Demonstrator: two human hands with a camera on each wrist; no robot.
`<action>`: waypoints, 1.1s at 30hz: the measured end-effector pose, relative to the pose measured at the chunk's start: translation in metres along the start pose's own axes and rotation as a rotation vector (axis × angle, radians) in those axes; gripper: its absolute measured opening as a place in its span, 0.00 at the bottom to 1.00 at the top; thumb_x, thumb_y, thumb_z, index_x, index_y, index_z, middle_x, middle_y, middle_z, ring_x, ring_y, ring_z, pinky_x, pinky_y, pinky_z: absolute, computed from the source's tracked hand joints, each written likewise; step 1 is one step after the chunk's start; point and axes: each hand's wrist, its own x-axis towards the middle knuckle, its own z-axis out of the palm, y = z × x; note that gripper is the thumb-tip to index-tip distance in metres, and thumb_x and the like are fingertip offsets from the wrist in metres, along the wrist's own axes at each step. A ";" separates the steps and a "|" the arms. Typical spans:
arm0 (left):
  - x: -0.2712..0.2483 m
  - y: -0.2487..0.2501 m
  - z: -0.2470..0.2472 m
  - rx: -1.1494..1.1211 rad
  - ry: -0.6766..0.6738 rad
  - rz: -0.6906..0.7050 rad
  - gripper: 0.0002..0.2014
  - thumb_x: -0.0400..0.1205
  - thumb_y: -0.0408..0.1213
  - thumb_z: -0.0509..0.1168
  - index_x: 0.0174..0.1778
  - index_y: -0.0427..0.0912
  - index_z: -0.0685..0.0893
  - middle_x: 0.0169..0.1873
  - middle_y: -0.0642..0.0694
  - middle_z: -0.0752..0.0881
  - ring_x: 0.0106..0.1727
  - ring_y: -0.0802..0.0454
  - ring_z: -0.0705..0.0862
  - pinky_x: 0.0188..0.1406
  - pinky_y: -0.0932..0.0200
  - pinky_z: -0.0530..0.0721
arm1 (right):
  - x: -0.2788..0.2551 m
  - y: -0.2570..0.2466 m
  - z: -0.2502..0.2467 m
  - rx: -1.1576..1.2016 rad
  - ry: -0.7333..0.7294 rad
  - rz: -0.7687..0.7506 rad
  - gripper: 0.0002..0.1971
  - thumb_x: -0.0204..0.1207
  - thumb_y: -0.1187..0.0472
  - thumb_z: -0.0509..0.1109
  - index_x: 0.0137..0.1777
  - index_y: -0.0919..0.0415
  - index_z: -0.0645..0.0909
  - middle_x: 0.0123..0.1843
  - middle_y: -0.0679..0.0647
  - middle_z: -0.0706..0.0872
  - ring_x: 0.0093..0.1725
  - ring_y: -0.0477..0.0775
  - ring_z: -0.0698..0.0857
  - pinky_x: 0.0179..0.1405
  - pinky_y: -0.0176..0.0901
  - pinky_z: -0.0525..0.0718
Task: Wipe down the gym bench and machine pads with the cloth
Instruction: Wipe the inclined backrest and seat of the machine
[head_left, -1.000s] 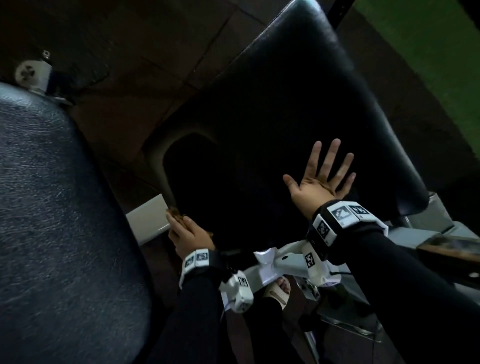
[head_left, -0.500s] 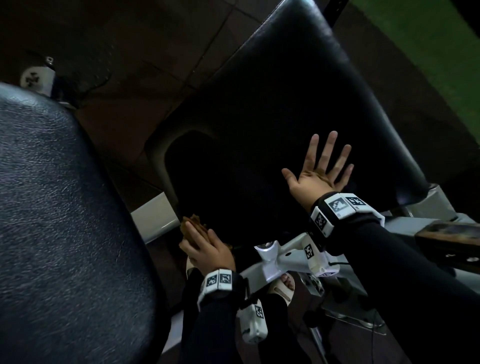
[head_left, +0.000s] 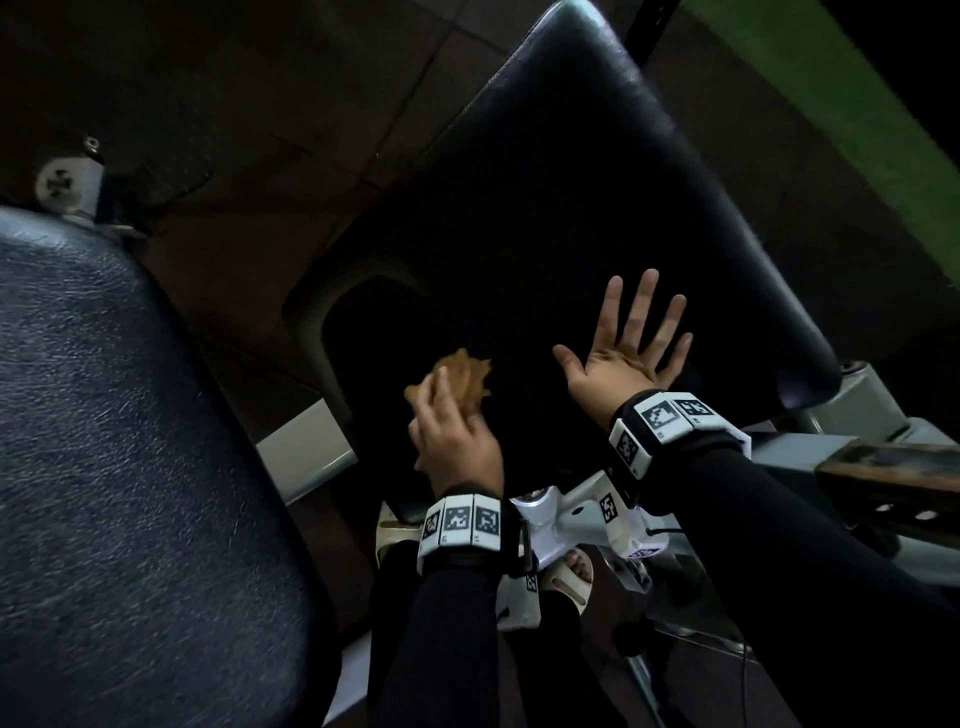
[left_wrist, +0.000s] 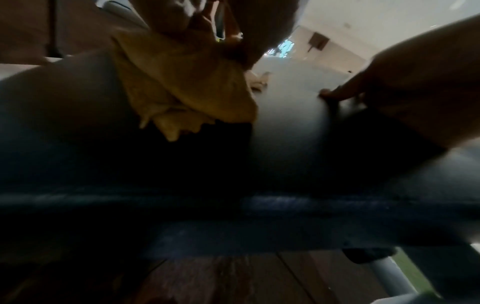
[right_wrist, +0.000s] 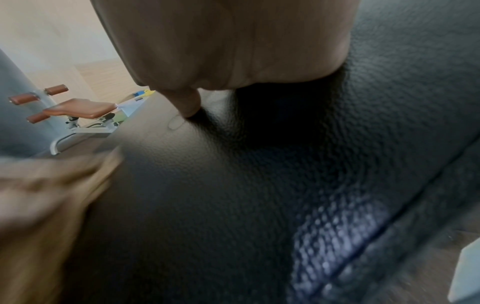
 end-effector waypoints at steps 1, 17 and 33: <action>0.002 0.006 0.001 -0.008 -0.047 0.075 0.25 0.79 0.30 0.67 0.74 0.39 0.75 0.74 0.40 0.73 0.67 0.36 0.73 0.65 0.57 0.69 | 0.000 0.000 0.000 0.001 0.006 0.000 0.47 0.75 0.34 0.56 0.78 0.43 0.23 0.75 0.47 0.15 0.74 0.59 0.18 0.62 0.53 0.12; 0.089 -0.009 -0.057 0.422 -0.401 0.054 0.23 0.85 0.54 0.52 0.78 0.66 0.63 0.82 0.60 0.55 0.80 0.41 0.55 0.72 0.37 0.67 | -0.013 -0.006 0.004 0.046 0.126 0.041 0.43 0.77 0.42 0.60 0.80 0.42 0.31 0.80 0.45 0.22 0.78 0.54 0.23 0.72 0.55 0.21; 0.125 -0.025 -0.052 0.355 -0.620 0.137 0.32 0.84 0.51 0.58 0.78 0.74 0.46 0.82 0.59 0.33 0.82 0.38 0.32 0.70 0.19 0.51 | -0.061 -0.103 0.097 0.056 0.037 -0.168 0.33 0.82 0.45 0.56 0.80 0.36 0.39 0.82 0.41 0.29 0.75 0.58 0.19 0.70 0.53 0.16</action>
